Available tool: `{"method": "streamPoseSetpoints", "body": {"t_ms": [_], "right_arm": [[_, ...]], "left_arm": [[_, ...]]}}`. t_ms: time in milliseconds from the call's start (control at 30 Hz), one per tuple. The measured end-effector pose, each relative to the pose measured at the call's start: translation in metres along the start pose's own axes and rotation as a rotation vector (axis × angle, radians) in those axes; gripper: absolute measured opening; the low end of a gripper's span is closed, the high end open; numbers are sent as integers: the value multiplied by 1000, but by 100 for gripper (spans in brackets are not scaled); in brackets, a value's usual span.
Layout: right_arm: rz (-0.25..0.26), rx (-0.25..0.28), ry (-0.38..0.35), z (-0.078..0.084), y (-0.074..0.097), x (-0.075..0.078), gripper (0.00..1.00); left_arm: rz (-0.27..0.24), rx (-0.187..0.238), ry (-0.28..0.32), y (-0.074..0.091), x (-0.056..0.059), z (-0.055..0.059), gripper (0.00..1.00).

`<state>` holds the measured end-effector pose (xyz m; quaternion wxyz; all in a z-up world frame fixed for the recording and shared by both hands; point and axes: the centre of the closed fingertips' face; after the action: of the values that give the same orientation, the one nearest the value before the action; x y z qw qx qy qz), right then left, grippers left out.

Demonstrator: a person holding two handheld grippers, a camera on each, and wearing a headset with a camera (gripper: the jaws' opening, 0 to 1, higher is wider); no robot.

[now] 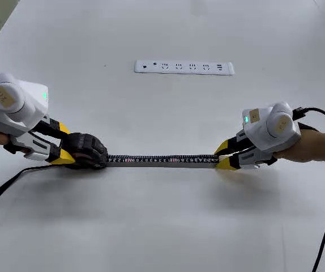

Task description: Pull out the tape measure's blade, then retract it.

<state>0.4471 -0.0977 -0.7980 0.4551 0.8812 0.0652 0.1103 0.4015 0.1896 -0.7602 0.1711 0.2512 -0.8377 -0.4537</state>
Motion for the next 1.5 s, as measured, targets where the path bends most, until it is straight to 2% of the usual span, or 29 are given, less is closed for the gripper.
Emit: {"method": "streamPoseSetpoints", "body": {"t_ms": [167,333,533,633,867,1000,1267,1433,1500], "right_arm": [[2,-6,-7,-1,-1,1,12],[2,-3,-44,-2,-1,2,12],[1,-15,-40,-3,-2,1,17],[7,-16,-41,-3,-1,3,19],[12,-24,-69,0,5,0,24],[25,-33,-121,5,8,-2,32],[46,-26,-136,7,12,-10,38],[68,-14,-171,6,16,-10,45],[95,5,-190,3,19,-8,48]], "left_arm": [[-4,-3,-4,1,0,1,26],[-7,-6,-8,2,0,1,26],[-11,-10,-14,3,0,1,26],[-34,-13,-29,4,-3,0,32],[-44,-26,-11,6,-7,3,39],[-49,-32,11,8,-6,8,45],[-43,-7,72,10,0,15,52],[-46,22,126,14,5,21,60],[-54,47,151,17,4,20,63]]}}
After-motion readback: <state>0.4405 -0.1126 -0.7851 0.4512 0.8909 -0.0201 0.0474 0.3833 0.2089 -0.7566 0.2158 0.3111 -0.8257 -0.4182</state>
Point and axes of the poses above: the centre of the closed fingertips' face, and the gripper's own axes: y roughly backward along the fingers, x roughly to its right, z roughly out of its underside, and after that the axes turned 11 degrees about y, right-handed
